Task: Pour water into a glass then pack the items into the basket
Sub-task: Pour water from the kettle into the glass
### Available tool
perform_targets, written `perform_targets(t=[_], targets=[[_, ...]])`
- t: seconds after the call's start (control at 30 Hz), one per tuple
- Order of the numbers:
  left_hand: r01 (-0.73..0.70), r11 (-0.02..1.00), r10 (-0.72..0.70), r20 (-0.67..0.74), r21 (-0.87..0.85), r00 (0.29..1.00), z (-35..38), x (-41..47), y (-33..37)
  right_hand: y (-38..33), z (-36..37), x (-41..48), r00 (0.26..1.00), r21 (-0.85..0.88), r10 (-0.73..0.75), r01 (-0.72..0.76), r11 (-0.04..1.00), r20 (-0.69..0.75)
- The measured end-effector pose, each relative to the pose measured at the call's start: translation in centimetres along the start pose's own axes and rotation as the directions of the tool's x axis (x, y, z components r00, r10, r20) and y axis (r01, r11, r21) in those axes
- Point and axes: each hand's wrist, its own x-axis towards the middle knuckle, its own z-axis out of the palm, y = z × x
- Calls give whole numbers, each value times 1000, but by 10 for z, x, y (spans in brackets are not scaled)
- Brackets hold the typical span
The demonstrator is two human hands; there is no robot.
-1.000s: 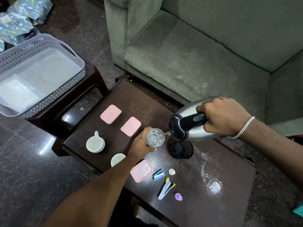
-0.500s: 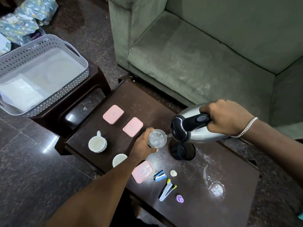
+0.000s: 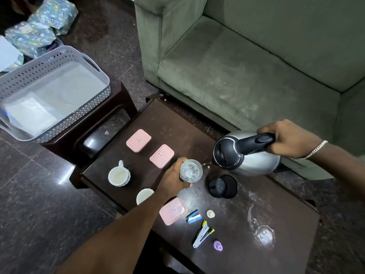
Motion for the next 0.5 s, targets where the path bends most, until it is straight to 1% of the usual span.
perform_targets(t=[0.13, 0.5], targets=[[8, 1000, -8, -5, 1, 1000, -1, 0, -1, 8, -2, -3, 1000, 58, 20, -20, 998, -3], [1, 1000, 0, 4, -24, 1000, 2, 2, 4, 5, -6, -16, 996, 252, 55, -34, 967, -76]])
